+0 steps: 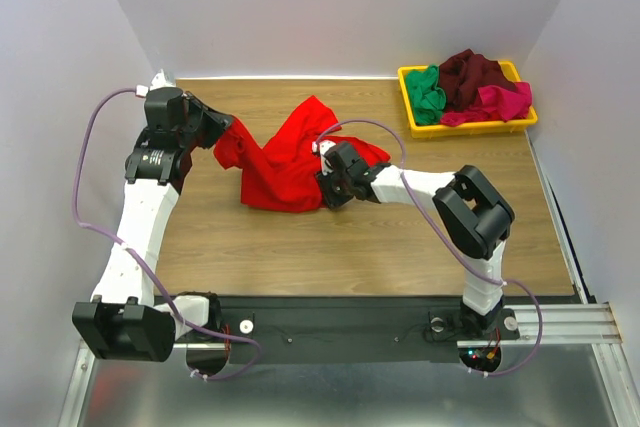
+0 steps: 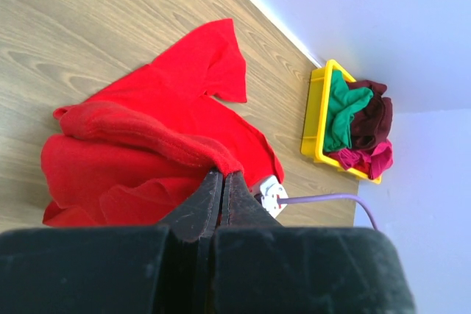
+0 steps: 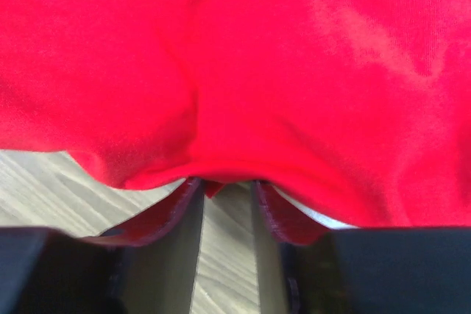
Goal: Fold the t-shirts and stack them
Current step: Flatten the tshirt out
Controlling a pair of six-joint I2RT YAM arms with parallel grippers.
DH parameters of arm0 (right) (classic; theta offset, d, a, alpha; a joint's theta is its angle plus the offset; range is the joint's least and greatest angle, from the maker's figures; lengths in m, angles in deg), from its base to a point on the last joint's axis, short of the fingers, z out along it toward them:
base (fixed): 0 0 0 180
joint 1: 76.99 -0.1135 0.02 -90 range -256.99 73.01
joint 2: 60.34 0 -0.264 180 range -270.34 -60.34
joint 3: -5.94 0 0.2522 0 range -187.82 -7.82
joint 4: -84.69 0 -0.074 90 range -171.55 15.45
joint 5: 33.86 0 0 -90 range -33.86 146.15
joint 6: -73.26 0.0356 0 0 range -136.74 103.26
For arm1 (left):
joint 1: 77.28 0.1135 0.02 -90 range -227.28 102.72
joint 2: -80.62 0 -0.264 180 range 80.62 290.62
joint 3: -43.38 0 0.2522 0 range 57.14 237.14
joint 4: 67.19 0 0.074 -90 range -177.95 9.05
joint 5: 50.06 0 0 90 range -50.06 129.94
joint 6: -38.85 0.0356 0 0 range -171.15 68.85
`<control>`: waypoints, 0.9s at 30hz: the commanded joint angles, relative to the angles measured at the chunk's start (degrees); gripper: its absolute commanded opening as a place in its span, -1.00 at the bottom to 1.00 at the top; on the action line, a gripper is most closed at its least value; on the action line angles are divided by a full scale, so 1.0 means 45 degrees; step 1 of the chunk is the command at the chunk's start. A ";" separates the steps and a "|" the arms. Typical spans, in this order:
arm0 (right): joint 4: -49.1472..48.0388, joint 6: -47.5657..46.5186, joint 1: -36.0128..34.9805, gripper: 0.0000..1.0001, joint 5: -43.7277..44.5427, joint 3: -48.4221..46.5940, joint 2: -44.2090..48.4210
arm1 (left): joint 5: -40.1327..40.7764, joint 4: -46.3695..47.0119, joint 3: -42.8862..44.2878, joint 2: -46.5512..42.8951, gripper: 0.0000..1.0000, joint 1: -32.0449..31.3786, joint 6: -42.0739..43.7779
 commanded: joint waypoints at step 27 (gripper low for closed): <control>0.1404 0.0773 0.1585 -0.99 0.6926 0.2993 0.2743 | -0.1612 0.1915 -0.1924 -0.0192 -1.00 0.0032 0.0184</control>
